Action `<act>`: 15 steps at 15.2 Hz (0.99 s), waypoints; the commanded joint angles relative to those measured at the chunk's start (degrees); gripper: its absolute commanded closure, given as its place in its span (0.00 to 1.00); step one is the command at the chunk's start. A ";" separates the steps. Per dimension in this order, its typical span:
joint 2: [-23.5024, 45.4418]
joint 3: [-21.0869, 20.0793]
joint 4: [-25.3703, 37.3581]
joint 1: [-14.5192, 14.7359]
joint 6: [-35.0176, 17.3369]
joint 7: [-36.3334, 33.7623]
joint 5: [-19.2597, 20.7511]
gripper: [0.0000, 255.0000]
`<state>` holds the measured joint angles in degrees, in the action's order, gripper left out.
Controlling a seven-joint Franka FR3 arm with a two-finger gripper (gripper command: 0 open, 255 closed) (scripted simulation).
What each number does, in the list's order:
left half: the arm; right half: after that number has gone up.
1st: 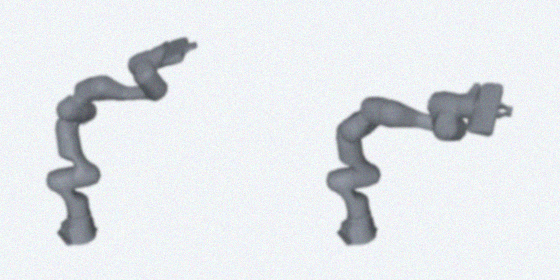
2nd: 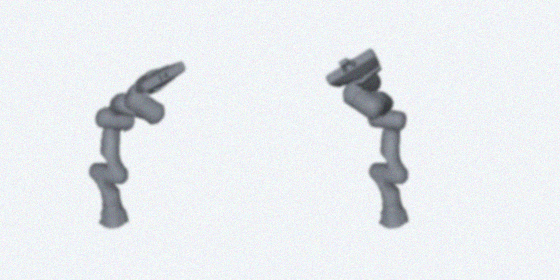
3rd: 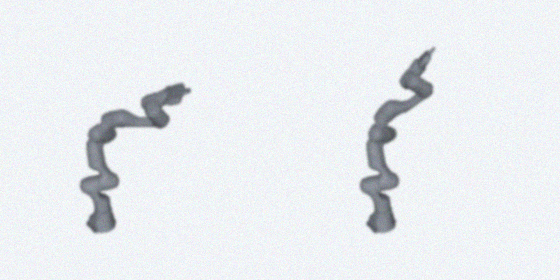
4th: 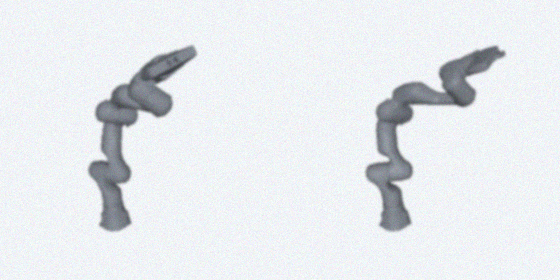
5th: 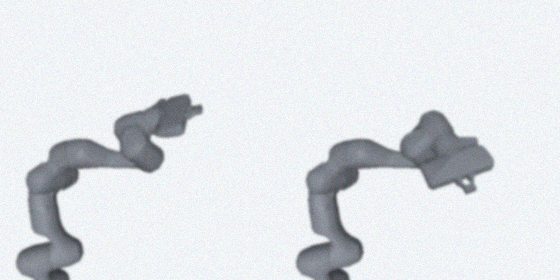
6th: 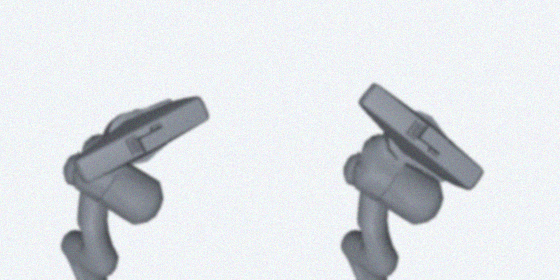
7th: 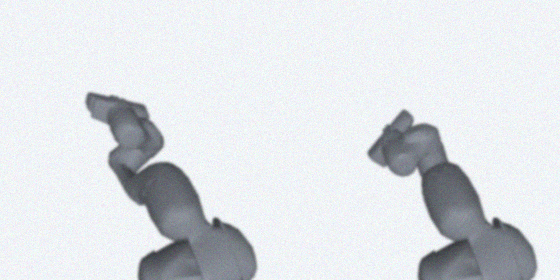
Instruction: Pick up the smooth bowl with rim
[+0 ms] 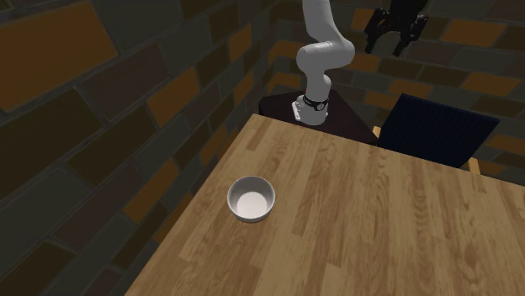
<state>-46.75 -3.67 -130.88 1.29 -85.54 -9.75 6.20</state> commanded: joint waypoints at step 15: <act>11.20 12.92 -10.26 -5.01 -22.52 8.78 8.26 0.00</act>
<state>-37.26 8.14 -141.21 -3.31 -106.18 -1.76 13.88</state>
